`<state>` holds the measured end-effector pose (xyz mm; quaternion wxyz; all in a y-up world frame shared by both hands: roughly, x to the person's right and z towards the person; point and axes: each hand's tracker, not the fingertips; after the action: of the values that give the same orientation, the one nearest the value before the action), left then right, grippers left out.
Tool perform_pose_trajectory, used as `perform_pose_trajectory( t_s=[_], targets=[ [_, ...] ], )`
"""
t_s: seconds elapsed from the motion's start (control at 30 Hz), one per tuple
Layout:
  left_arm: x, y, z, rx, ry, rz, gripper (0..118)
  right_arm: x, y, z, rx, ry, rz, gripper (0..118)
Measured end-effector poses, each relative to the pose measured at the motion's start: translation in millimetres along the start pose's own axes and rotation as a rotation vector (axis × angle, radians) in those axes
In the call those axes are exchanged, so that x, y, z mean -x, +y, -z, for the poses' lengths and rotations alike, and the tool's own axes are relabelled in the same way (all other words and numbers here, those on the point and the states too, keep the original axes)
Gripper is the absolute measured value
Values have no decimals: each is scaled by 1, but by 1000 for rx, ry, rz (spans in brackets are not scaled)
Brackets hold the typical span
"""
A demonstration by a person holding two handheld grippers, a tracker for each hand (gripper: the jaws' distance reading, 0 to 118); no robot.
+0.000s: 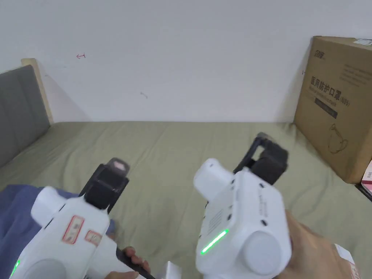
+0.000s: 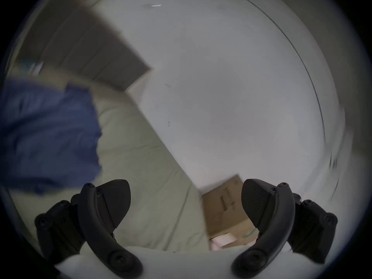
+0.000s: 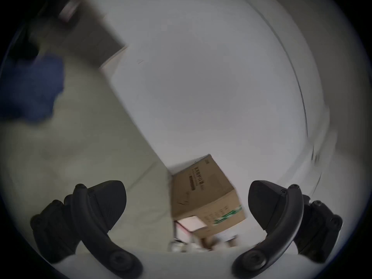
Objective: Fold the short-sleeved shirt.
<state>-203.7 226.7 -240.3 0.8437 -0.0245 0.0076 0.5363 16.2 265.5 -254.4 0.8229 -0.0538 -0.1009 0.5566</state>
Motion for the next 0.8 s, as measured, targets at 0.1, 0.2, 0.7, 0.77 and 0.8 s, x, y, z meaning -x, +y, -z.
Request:
perform_pose_trajectory(
  t_s=[0.1,0.2,0.7,0.77,0.8],
  targets=[
    [31,-1,5,45,84,-114,112,31,-9,-1,-13,139,-143,118],
    [32,3,4,30,89,-100,112,29,-17,1,24,176,80,118],
    [-80,-51,1,65,55,1154,114,-29,-106,28,166,148,1350,118],
    [-79,-47,4,86,67,1116,114,-34,-102,27,140,111,1310,118],
    [-80,-45,5,83,69,1109,114,-37,-99,26,119,88,1287,118]
  ],
)
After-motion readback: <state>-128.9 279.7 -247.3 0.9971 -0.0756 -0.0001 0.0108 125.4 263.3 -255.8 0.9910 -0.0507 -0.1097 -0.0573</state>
